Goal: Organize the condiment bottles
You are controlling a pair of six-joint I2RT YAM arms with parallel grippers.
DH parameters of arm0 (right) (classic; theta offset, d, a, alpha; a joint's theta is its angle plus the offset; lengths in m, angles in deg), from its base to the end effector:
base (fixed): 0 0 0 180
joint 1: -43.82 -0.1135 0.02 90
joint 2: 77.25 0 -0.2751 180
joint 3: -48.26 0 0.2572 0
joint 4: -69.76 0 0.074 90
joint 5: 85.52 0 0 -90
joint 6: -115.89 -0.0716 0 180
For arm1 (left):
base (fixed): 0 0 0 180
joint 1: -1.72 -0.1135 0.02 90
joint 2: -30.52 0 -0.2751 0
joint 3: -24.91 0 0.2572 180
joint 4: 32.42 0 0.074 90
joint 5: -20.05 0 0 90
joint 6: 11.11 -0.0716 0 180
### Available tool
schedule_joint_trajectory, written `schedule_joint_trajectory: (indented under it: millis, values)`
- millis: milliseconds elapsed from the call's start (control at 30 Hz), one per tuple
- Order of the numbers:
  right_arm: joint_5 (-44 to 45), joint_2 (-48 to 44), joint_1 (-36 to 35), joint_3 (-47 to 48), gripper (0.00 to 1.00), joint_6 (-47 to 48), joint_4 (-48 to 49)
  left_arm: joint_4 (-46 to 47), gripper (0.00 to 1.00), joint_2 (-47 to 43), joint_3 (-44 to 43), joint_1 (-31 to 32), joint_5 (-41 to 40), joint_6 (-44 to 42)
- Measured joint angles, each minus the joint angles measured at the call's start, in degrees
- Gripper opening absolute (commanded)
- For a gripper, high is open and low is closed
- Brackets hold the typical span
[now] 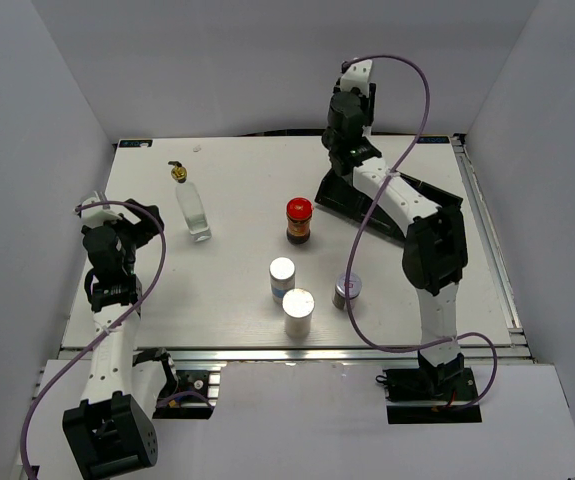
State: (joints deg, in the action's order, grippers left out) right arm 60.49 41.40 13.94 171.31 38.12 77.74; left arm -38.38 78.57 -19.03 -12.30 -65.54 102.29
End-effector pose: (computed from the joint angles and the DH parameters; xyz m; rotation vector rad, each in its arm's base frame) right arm 0.4802 0.2074 0.3991 0.3147 1.4293 -0.4087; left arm 0.2301 0.0518 0.2742 -0.5075 1.6745 -0.1869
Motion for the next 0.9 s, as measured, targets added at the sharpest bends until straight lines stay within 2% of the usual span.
schedule_joint_trajectory:
  millis: [367,700,733,800,833,900]
  values:
    - [-1.09,4.17,2.40,-1.73,0.00,-3.37,-0.52,0.00,0.98,0.00,0.00,0.00,-0.35,-0.02]
    - [-2.62,6.56,4.79,-2.97,0.00,-10.19,-1.07,-0.26,0.98,-0.17,0.00,0.00,-0.35,-0.26]
    - [-2.75,6.56,4.96,-3.37,0.12,-10.67,-0.46,-0.22,0.98,-0.20,0.00,0.00,-0.31,-0.35]
    - [-3.08,6.54,5.20,-4.13,0.25,-11.43,1.14,-0.26,0.98,-0.33,0.00,0.00,0.07,-0.50]
    - [-3.23,6.43,5.33,-4.61,0.42,-11.85,1.97,-0.28,0.98,-0.42,0.00,0.00,0.33,-0.57]
    - [-3.63,6.05,5.46,-5.66,0.57,-12.46,3.13,-0.55,0.98,-0.83,0.00,0.00,0.85,-0.85]
